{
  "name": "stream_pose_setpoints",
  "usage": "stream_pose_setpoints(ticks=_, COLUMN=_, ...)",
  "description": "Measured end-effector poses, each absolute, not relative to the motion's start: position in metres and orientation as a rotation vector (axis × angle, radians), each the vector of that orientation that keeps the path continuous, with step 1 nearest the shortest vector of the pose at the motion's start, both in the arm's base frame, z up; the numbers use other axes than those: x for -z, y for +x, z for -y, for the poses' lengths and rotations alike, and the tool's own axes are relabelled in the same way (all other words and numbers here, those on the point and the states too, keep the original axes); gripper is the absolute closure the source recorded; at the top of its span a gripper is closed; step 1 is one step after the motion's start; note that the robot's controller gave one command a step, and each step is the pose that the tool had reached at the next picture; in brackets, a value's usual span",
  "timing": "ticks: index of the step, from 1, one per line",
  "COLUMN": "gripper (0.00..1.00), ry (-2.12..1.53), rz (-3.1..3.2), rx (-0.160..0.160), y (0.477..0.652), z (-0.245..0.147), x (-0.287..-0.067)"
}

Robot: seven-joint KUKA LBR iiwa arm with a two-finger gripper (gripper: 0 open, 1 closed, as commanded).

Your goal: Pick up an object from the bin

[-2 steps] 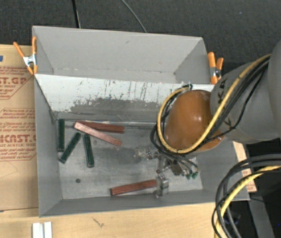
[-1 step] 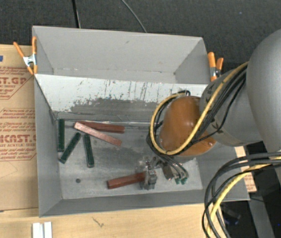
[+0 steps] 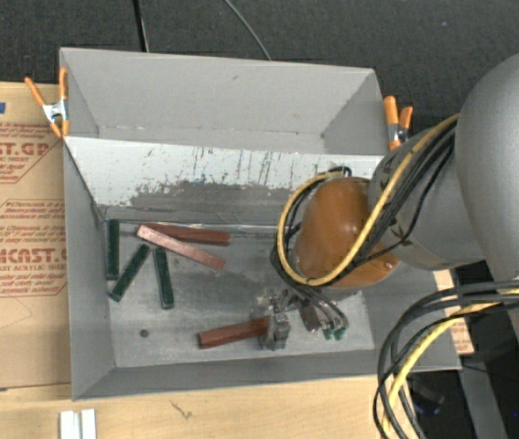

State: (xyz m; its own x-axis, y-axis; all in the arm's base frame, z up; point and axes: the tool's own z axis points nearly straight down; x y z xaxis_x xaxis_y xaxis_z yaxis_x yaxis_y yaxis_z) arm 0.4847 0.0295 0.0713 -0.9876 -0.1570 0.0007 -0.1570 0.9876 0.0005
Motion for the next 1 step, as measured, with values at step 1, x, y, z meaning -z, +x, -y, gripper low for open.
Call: stream_pose_setpoints(ticks=1, gripper=1.00, ry=0.339, rz=3.126, rx=0.000, y=0.5170, z=-0.0356, x=-0.2062)
